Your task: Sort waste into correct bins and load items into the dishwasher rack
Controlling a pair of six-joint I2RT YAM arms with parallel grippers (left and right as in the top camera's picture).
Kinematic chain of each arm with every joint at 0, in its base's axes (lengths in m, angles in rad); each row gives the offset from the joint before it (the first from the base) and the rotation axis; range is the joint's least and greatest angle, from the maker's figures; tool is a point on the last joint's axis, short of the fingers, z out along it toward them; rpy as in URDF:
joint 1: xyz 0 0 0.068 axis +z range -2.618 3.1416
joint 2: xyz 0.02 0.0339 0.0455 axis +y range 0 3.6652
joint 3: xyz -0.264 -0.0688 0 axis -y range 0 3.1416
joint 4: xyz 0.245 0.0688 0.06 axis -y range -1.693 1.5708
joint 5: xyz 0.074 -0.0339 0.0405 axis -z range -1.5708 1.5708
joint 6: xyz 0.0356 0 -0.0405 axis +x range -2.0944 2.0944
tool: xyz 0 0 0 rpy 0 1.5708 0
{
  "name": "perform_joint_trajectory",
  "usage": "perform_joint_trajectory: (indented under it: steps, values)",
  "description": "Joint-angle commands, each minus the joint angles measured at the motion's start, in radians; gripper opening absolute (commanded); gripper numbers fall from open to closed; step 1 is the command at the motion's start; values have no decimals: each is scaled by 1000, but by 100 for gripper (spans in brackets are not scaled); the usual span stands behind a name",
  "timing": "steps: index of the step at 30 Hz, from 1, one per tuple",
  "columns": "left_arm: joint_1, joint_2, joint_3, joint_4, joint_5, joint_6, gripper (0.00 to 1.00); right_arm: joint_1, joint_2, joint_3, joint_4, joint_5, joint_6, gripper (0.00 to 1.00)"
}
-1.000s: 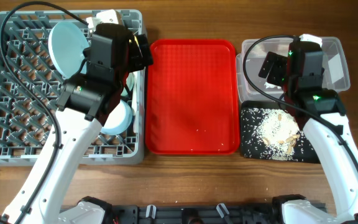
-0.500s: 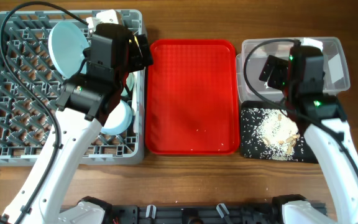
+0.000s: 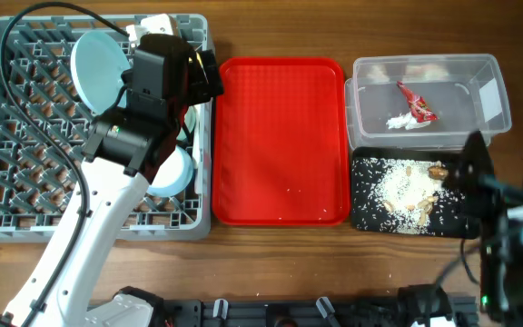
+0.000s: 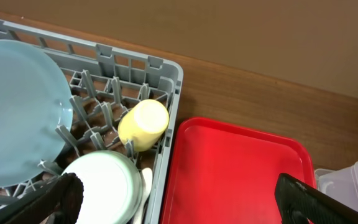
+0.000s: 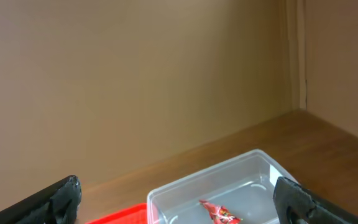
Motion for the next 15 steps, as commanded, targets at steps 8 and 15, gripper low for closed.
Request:
perform_joint_trajectory:
  steps: [8, 15]
  values:
    - [3, 5, -1, 3, -13, -16, 100, -5, -391, -645, 777, -220, -193, 100]
    - [3, 5, -1, 3, -13, -17, 100, -10, -406, -931, 871, -336, -201, 100]
